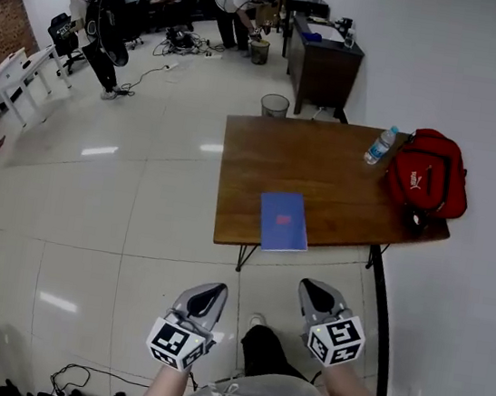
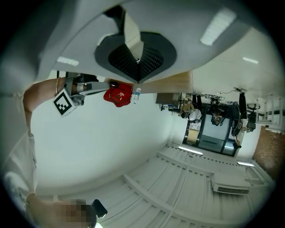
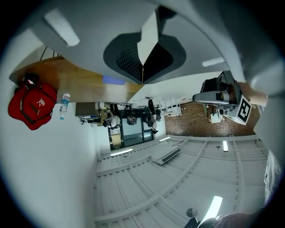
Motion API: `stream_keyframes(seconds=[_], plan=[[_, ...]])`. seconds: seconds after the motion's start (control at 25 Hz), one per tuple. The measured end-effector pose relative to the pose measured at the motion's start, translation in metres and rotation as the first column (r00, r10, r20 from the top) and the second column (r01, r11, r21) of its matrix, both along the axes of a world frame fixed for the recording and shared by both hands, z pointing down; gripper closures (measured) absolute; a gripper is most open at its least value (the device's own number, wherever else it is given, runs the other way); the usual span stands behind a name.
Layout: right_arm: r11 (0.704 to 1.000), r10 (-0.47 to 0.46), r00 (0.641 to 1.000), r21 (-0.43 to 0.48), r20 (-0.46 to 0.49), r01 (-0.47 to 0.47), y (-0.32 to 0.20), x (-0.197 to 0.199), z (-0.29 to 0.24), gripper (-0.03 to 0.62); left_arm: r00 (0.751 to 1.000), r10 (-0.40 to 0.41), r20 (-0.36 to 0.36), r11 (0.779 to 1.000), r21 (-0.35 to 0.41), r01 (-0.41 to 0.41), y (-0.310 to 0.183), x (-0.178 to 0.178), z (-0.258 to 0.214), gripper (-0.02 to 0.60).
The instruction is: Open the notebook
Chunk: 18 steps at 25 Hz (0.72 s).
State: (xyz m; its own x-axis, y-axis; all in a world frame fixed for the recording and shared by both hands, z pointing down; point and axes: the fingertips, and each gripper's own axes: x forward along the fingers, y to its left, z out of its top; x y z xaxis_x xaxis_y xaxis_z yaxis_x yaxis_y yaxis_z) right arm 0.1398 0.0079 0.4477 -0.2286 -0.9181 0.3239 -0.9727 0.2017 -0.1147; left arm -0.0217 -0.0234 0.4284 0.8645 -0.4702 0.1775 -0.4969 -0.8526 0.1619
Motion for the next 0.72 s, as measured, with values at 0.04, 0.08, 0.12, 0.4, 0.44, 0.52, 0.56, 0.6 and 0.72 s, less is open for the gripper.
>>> stream_keyframes(seconds=[0.04, 0.08, 0.12, 0.4, 0.44, 0.52, 0.56, 0.6, 0.72], plan=[[1.000, 0.003, 1.000, -0.015, 0.007, -0.003, -0.011, 0.007, 0.006, 0.586, 1.000, 0.001, 0.006, 1.000, -0.008, -0.001, -0.010, 0.006, 0.004, 0.576], [0.999, 0.006, 1.000, -0.032, 0.011, -0.006, -0.023, 0.014, 0.012, 0.580, 1.000, 0.002, 0.011, 1.000, -0.016, -0.002, -0.021, 0.012, 0.008, 0.576], [0.999, 0.009, 1.000, -0.048, 0.013, -0.008, -0.035, 0.021, 0.018, 0.576, 1.000, 0.003, 0.016, 1.000, -0.022, -0.002, -0.033, 0.018, 0.011, 0.576], [0.981, 0.030, 1.000, -0.194, -0.008, -0.031, -0.116, 0.078, 0.086, 0.530, 0.998, 0.015, 0.069, 0.996, -0.086, -0.009, -0.117, 0.075, 0.053, 0.577], [0.974, 0.037, 0.999, -0.223, -0.005, -0.037, -0.122, 0.086, 0.099, 0.520, 0.997, 0.024, 0.070, 0.995, -0.100, -0.017, -0.125, 0.085, 0.060, 0.577], [0.958, 0.049, 0.999, -0.283, 0.004, -0.045, -0.131, 0.098, 0.126, 0.516, 0.997, 0.035, 0.070, 0.991, -0.128, -0.025, -0.136, 0.101, 0.073, 0.576], [0.949, 0.053, 0.999, -0.311, 0.009, -0.048, -0.134, 0.102, 0.139, 0.511, 0.997, 0.037, 0.070, 0.990, -0.142, -0.027, -0.141, 0.106, 0.080, 0.577], [0.940, 0.059, 0.998, -0.337, 0.012, -0.051, -0.137, 0.105, 0.151, 0.499, 0.997, 0.039, 0.072, 0.988, -0.155, -0.027, -0.145, 0.111, 0.087, 0.576], [0.916, 0.080, 0.997, -0.396, 0.020, -0.066, -0.141, 0.112, 0.180, 0.499, 0.995, 0.050, 0.084, 0.980, -0.197, -0.032, -0.154, 0.120, 0.109, 0.575]])
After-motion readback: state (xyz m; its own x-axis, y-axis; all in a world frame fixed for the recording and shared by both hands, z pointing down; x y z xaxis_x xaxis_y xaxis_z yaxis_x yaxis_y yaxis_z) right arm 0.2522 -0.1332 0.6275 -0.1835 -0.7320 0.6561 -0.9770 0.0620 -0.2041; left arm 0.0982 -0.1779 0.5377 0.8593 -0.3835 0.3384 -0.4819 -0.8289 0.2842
